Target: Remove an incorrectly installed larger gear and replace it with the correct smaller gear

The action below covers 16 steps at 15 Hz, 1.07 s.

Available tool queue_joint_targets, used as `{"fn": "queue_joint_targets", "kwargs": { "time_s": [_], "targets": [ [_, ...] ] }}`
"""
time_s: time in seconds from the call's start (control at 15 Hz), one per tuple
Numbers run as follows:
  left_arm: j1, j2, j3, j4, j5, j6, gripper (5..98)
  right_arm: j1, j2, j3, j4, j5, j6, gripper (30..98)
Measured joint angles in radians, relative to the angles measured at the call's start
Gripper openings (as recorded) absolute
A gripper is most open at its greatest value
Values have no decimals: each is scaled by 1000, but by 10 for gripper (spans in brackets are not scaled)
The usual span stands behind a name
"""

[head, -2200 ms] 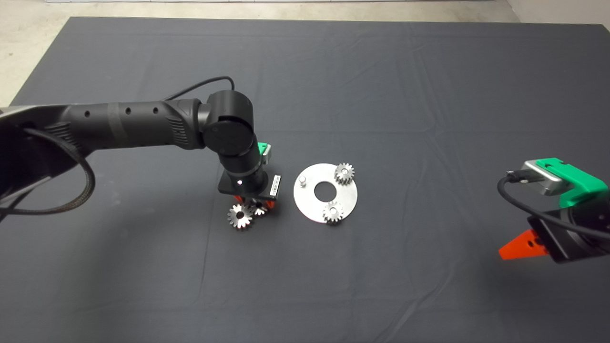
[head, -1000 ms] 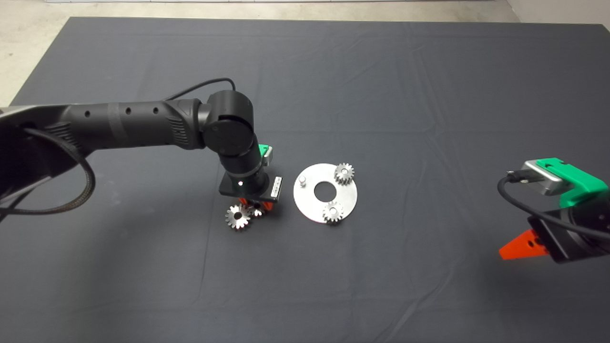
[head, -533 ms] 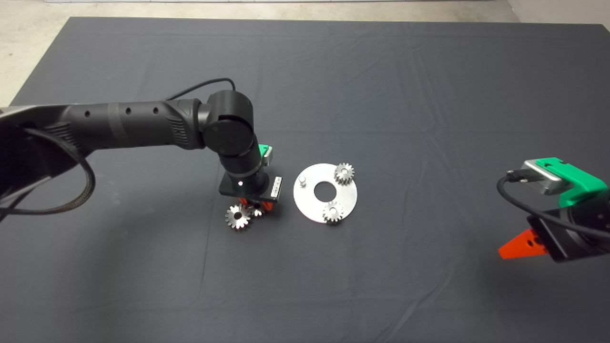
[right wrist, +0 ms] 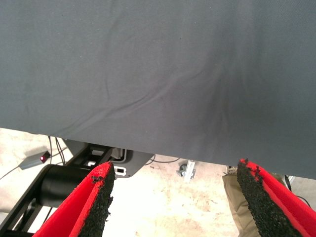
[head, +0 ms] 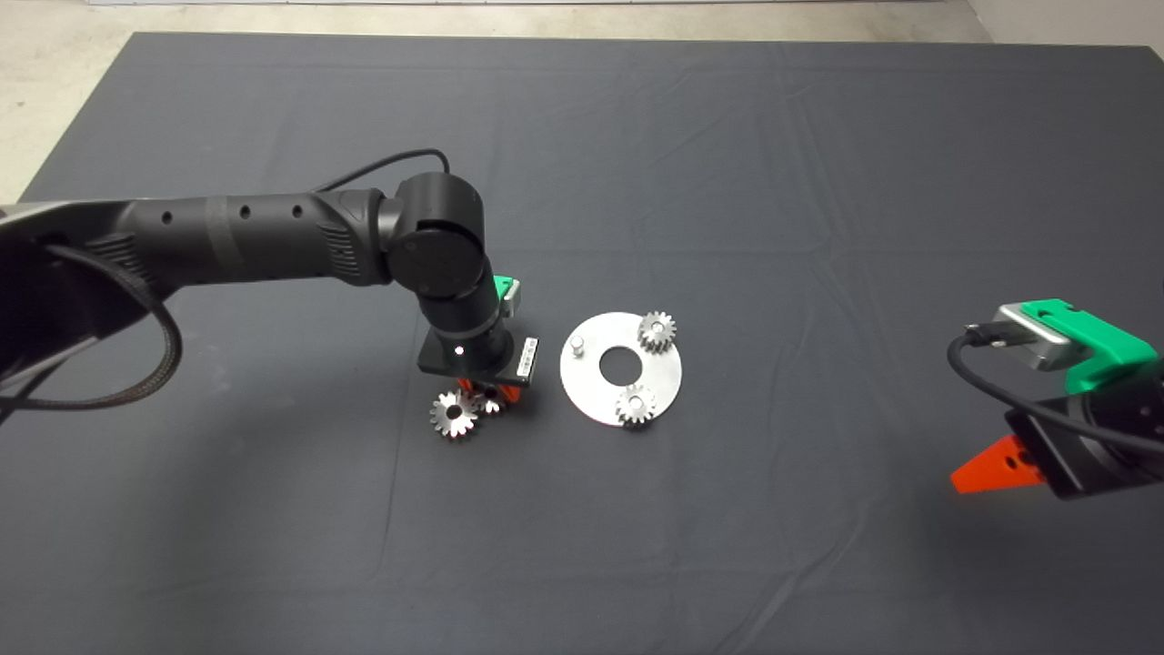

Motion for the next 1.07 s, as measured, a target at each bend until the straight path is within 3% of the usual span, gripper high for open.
{"fn": "queue_joint_targets", "kwargs": {
  "time_s": [0.4,0.6,0.73,1.07],
  "targets": [
    [-1,0,0,-39,6,0,309,0,0,-1,0,0,0,660],
    [-68,6,0,-115,11,0,308,0,0,-10,0,0,0,660],
    [-127,6,-1,-128,13,0,307,0,0,-10,0,0,0,660],
    [-155,23,-20,-178,21,0,301,0,0,-10,0,-1,-3,660]
  ]
}}
